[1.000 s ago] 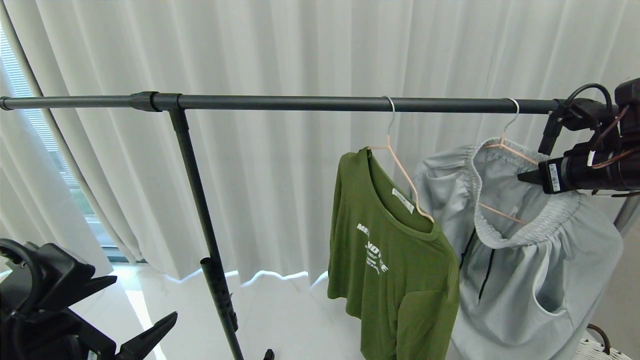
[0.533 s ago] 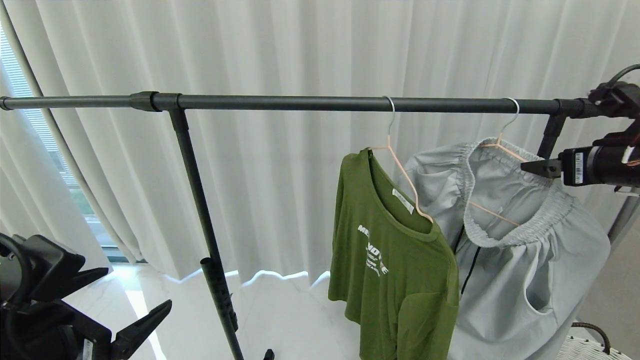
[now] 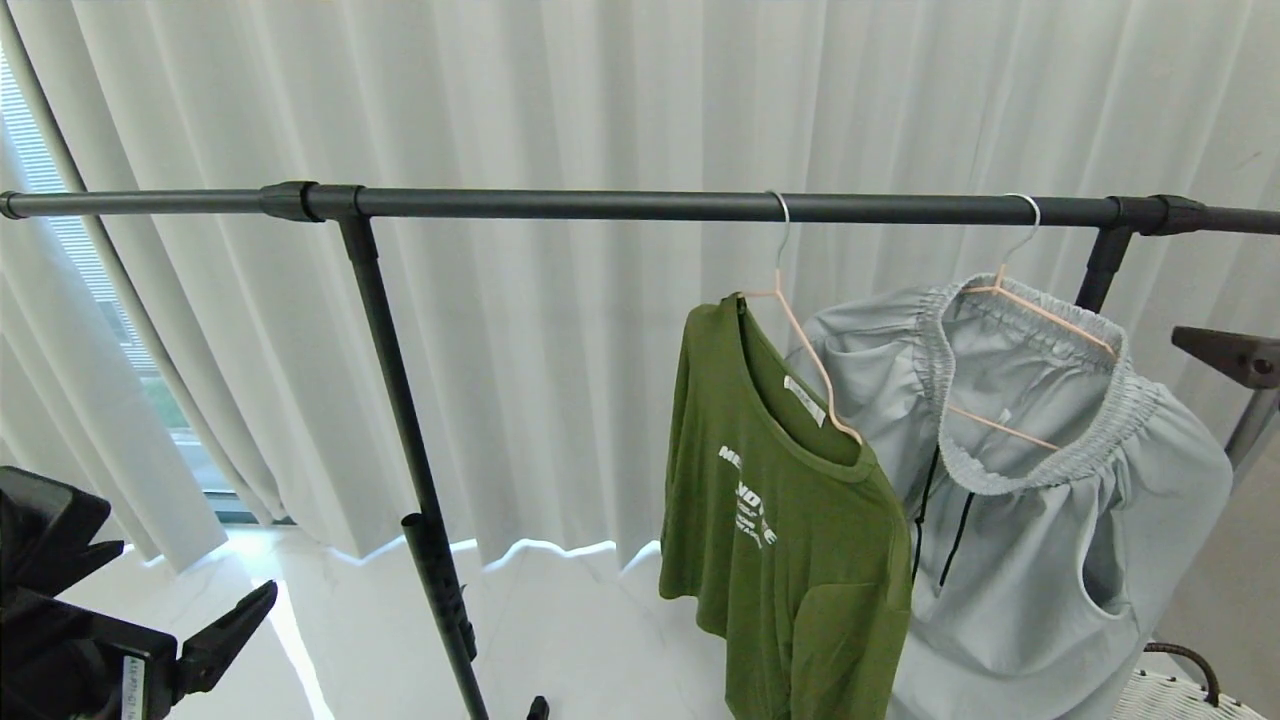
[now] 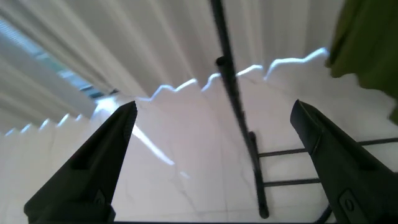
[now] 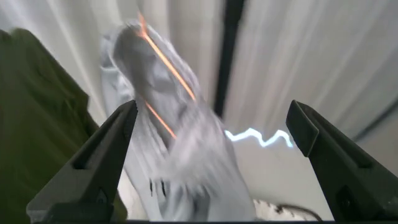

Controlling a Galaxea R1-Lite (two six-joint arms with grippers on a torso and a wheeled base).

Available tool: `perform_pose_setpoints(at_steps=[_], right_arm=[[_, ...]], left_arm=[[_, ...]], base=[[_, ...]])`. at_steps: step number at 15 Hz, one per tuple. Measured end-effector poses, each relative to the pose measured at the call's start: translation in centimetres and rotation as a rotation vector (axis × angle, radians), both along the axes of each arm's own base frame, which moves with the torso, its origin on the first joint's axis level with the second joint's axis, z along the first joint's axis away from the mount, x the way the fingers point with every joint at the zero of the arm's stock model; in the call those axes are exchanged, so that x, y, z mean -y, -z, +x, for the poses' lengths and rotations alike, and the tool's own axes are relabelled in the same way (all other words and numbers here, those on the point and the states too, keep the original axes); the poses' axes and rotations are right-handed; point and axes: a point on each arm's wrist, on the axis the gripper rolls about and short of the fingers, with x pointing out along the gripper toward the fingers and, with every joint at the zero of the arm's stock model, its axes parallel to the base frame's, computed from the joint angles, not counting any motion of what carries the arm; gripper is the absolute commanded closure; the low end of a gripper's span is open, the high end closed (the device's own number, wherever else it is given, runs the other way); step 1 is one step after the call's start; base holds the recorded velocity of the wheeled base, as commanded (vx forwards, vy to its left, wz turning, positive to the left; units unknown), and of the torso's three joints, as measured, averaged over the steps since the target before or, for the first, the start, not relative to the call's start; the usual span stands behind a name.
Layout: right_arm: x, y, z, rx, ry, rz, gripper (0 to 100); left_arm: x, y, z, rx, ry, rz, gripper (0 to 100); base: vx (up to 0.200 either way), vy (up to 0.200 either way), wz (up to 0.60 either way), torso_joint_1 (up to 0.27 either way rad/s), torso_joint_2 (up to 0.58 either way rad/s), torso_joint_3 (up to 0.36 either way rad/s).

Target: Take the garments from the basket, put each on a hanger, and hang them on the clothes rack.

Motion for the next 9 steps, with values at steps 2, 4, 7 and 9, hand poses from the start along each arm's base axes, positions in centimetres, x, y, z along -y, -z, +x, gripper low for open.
perform_pose_setpoints(at_steps=[2,4,7,9], right_arm=[[0.6,1.0,-1.6,-0.004,0.034,-0.022,0],[0.9,2.0,-3.0,-0.010,0.052,-0.073,0],[1.0,2.6,-4.3,-0.002,0.060,-0.102,0],[1.0,2.9,-5.1,0.010,0.060,-0.116,0]], left_arm=[[-0.1,0.0,-0.5,0.015,-0.014,0.002,0],[-0.3,0.0,-1.0,0.036,-0.041,0.006,0],[-0.4,0.0,-2.0,0.074,-0.063,0.011,0],[-0.5,0.3,-3.0,0.096,-0.091,0.022,0]], base=[[-0.200,0.000,0.00,0.002,0.00,0.002],[-0.200,0.000,0.00,-0.003,0.00,0.005],[-0.200,0.000,0.00,0.001,0.01,0.002],[-0.200,0.000,0.00,0.002,0.00,0.002]])
